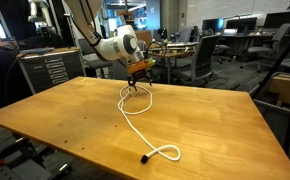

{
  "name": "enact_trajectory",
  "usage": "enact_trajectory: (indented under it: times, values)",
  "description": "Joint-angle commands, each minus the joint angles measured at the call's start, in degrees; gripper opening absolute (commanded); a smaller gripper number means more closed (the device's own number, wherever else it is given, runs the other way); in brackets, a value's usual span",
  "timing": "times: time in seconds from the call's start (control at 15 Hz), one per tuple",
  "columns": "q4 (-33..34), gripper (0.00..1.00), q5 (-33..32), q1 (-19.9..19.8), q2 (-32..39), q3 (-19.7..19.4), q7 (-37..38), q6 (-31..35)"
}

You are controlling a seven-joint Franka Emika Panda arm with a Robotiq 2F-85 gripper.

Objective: Tie a knot using the white rope on the table

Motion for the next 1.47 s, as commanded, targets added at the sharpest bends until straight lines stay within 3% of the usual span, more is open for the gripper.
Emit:
enact_trajectory:
  times: [0.0, 0.4, 0.53, 0.73, 1.0, 1.2, 1.4]
  values:
    - [4.95, 0.68, 1.94, -1.80, 1.90, 1.16, -2.92, -3.08]
    - [11.81, 0.20, 2.88, -2.12, 6.60, 1.29, -3.16, -8.78]
    - [13.74, 0.09, 3.21, -1.77, 7.84, 1.37, -3.15, -10.65]
    - [15.40, 0.04, 3.05, -1.25, 8.59, 1.28, -2.94, -12.65]
    - [15.41, 0.10, 4.22, -1.51, 6.98, 2.61, -3.75, -15.56]
    - [12.32, 0.09, 5.68, -1.60, 3.14, 4.49, -4.73, -15.81]
    - [6.76, 0.08, 3.72, 0.62, -3.48, 3.85, -3.14, -14.16]
